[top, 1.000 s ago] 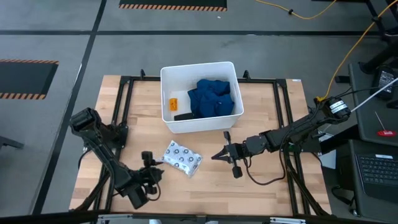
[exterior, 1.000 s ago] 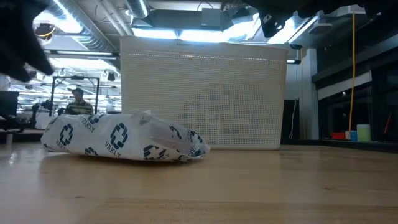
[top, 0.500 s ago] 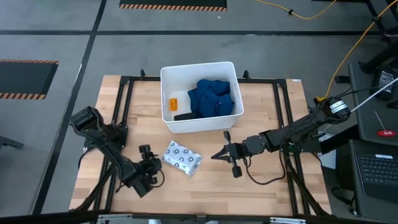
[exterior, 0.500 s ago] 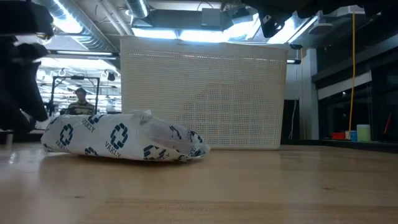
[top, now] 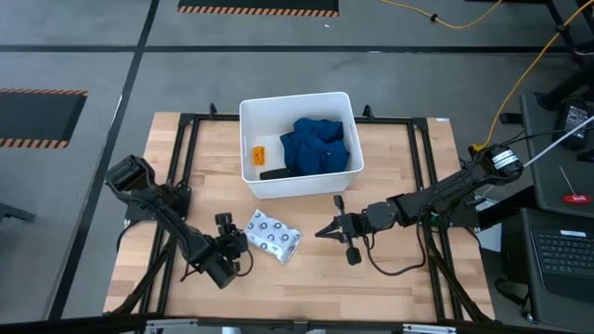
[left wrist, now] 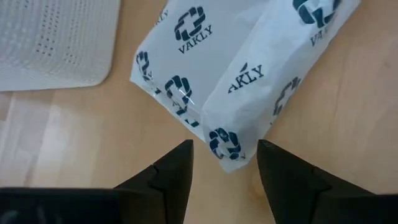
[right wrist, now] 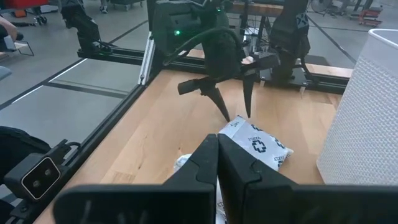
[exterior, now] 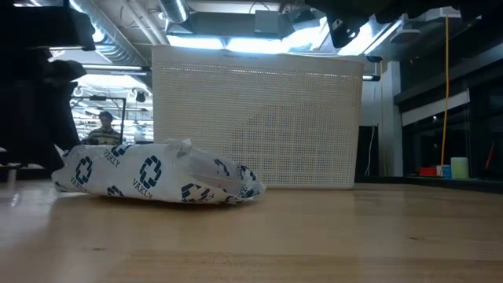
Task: Pick & place medical supplies in basket/bin
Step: Put the white mailer bag into the white bin
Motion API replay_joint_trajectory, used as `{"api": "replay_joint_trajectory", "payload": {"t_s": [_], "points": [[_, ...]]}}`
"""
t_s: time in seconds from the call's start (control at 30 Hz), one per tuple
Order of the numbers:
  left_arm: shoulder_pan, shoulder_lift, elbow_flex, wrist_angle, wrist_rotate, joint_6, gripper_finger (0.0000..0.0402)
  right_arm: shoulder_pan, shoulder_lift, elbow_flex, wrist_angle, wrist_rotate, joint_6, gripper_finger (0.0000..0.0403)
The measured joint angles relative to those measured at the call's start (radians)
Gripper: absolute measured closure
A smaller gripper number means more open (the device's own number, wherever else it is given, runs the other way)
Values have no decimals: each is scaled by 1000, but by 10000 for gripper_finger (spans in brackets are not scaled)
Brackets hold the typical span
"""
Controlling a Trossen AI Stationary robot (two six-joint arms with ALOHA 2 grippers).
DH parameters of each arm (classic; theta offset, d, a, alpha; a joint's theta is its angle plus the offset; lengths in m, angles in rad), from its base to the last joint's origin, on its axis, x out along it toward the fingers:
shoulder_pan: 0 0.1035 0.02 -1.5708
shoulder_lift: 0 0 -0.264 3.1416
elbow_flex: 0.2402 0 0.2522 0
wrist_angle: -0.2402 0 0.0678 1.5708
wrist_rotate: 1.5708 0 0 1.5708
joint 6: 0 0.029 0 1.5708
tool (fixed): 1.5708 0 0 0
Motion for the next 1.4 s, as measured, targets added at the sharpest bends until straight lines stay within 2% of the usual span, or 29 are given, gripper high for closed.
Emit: {"api": "replay_joint_trajectory", "payload": {"t_s": [0.13, 0.3, 0.47, 0.73, 0.87, 1.1, 1.27, 1.4], "points": [[28, 3, 0, 43, 42, 6, 231, 0, 5, 0, -5, 0, 0, 395], [53, 4, 0, 98, 41, 68, 231, 0, 5, 0, -17, 0, 1, 395], [88, 10, 0, 105, 106, 72, 231, 0, 5, 0, -25, -1, 6, 395], [92, 10, 0, 155, 113, 72, 236, 0, 6, 0, -24, -1, 5, 395], [92, 10, 0, 160, 116, 72, 274, 0, 6, 0, -25, -1, 5, 395], [89, 10, 0, 165, 131, 71, 386, 0, 6, 0, -25, -1, 5, 395], [79, 10, 0, 165, 153, 46, 399, 0, 6, 0, -25, -1, 5, 395], [56, 10, 0, 183, 101, 34, 400, 0, 6, 0, -25, -1, 6, 395]]}}
